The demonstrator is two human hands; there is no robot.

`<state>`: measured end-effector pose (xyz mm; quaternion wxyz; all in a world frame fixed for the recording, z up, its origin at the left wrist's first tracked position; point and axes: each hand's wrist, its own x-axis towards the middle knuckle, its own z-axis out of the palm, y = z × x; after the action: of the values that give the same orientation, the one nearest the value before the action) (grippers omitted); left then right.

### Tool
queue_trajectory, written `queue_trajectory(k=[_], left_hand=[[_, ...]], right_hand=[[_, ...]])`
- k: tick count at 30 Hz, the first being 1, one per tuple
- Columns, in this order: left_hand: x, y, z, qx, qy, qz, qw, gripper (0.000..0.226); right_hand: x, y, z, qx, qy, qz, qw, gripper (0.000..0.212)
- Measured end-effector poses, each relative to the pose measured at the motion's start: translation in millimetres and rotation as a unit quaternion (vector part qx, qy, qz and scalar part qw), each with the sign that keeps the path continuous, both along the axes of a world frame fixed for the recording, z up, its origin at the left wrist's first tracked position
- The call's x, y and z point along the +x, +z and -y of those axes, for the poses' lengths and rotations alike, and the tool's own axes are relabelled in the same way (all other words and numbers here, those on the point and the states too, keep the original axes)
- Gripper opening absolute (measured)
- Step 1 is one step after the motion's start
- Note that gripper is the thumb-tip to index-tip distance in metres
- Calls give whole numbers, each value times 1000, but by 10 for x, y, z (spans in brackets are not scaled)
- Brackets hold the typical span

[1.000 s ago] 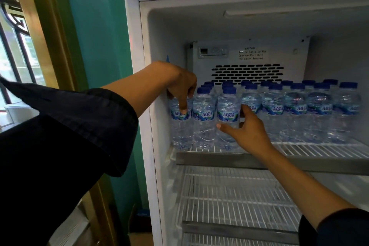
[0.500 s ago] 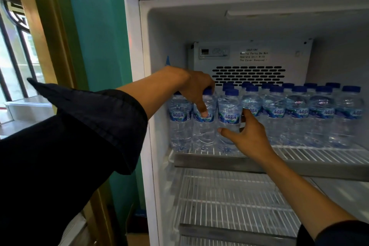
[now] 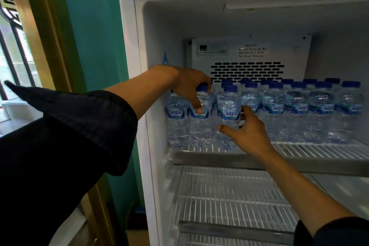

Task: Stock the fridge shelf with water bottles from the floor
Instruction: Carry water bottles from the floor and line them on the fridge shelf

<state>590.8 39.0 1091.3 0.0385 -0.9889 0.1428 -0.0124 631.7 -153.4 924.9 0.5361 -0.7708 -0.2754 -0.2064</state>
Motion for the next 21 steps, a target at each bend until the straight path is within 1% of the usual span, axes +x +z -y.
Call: queue_trajectory(k=[3,9,14,18,21], left_hand=[[-8,7,16,1,-5,4,1000,60],[-34,-12,45,-6,1,15,1000,65],[-52,21,38,21,18,-2,1000,68],[-50,35,48,22,19,-12,999,67],[-58,73,61,35,33,-12,999,76]], right_hand=[[-3,0,5,2,0,8,1000,64],[-20,13,1,3,0,15,1000,64],[-16,14,-17,5,-7,4,1000,70],[-16,3,-12,4,-5,6,1000,70],[-12,-1,-15,5,-5,4,1000,74]])
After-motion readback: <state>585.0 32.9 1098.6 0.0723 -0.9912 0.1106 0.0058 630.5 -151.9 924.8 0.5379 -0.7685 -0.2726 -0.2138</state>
